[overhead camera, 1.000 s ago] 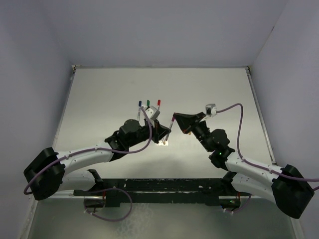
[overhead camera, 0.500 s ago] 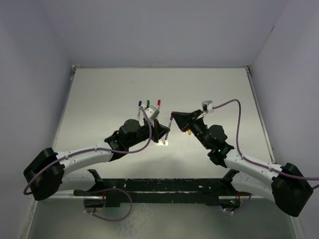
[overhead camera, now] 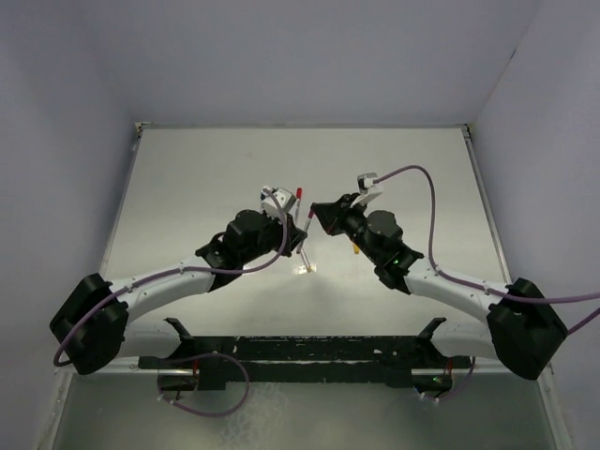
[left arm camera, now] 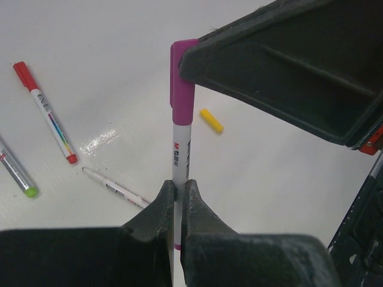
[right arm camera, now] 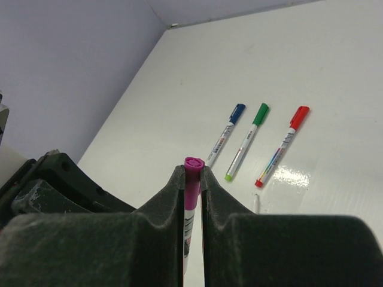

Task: Insert the pens into the pen caps

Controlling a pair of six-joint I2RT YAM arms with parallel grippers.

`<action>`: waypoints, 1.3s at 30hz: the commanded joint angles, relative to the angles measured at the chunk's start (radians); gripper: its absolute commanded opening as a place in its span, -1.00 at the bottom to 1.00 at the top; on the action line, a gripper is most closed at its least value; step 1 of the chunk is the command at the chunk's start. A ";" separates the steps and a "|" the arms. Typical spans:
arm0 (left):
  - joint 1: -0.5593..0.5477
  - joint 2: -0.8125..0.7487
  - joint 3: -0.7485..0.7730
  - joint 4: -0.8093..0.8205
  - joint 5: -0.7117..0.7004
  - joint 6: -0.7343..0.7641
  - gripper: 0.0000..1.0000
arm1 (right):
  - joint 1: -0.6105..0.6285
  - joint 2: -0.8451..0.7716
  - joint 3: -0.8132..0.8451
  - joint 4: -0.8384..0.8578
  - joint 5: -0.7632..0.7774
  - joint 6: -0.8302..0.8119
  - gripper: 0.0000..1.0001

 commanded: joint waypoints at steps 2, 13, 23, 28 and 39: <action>0.084 0.000 0.174 0.333 0.014 -0.008 -1.00 | 0.027 0.108 -0.030 -0.283 -0.137 0.015 -1.00; 0.086 0.098 0.097 0.288 0.097 -0.084 -1.00 | 0.026 -0.032 0.042 -0.264 0.129 -0.030 -0.30; 0.103 0.260 0.161 0.210 0.051 -0.098 -1.00 | 0.026 -0.402 -0.022 -0.411 0.440 -0.088 -0.16; 0.132 0.469 0.363 0.052 0.043 -0.148 -1.00 | 0.026 -0.475 -0.058 -0.483 0.483 -0.066 -0.16; 0.142 0.788 0.707 -0.261 -0.079 -0.183 -0.86 | 0.026 -0.476 -0.090 -0.497 0.472 -0.058 -0.16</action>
